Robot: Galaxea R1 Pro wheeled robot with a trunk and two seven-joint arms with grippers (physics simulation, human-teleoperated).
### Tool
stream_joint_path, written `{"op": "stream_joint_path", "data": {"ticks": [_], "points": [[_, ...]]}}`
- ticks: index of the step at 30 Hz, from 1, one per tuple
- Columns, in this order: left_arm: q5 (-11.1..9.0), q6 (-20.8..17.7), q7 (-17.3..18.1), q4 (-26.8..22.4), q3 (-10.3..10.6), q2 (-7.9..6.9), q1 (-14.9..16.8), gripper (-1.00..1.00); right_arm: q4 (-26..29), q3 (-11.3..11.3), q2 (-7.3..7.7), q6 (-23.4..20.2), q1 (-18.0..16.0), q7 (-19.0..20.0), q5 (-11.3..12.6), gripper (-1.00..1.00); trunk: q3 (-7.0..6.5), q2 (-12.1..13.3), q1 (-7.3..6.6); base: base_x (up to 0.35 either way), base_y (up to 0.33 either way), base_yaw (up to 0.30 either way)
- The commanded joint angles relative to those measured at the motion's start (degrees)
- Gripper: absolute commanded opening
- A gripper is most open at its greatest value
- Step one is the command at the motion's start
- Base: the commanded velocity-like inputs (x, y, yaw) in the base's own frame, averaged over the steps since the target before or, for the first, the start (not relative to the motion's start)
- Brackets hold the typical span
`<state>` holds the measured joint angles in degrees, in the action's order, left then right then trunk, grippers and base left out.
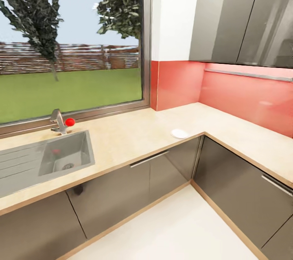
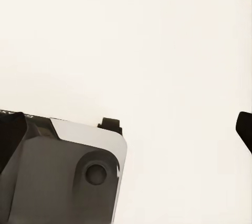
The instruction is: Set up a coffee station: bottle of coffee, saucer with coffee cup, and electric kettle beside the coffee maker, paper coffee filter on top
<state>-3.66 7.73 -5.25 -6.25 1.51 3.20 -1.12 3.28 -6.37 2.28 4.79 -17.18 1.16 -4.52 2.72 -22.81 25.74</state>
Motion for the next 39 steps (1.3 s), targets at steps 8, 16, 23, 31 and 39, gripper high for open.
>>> {"op": "stream_joint_path", "data": {"ticks": [8,16,23,31,39], "points": [[-0.4,0.1,-0.2,-0.1,0.2,0.05,0.0,1.0,0.0,-0.2,-0.03,0.2,0.0,0.0,-0.5,1.0,0.11,-0.1,0.04,0.049,-0.299,0.021],[-0.4,0.2,-0.2,-0.1,0.2,0.11,0.0,1.0,0.0,-0.2,-0.08,0.2,0.0,0.0,-0.5,1.0,0.11,-0.1,0.04,0.002,-0.3,0.249],[-0.4,0.2,-0.2,-0.2,0.2,0.05,0.0,1.0,0.0,-0.2,-0.09,0.2,0.0,-0.1,-0.6,1.0,0.11,-0.1,0.04,0.0,-0.3,0.258],[-0.4,0.2,-0.2,-0.3,-0.4,0.05,0.0,1.0,0.0,-0.5,0.81,0.3,0.0,-0.2,-0.9,1.0,0.11,-0.1,0.04,0.0,-0.301,0.041],[-0.4,0.2,-0.2,-0.3,-0.9,0.06,0.0,1.0,0.0,-0.5,0.55,0.2,0.0,-0.2,-0.9,1.0,0.11,-0.1,0.04,0.0,-0.301,0.001]]}}
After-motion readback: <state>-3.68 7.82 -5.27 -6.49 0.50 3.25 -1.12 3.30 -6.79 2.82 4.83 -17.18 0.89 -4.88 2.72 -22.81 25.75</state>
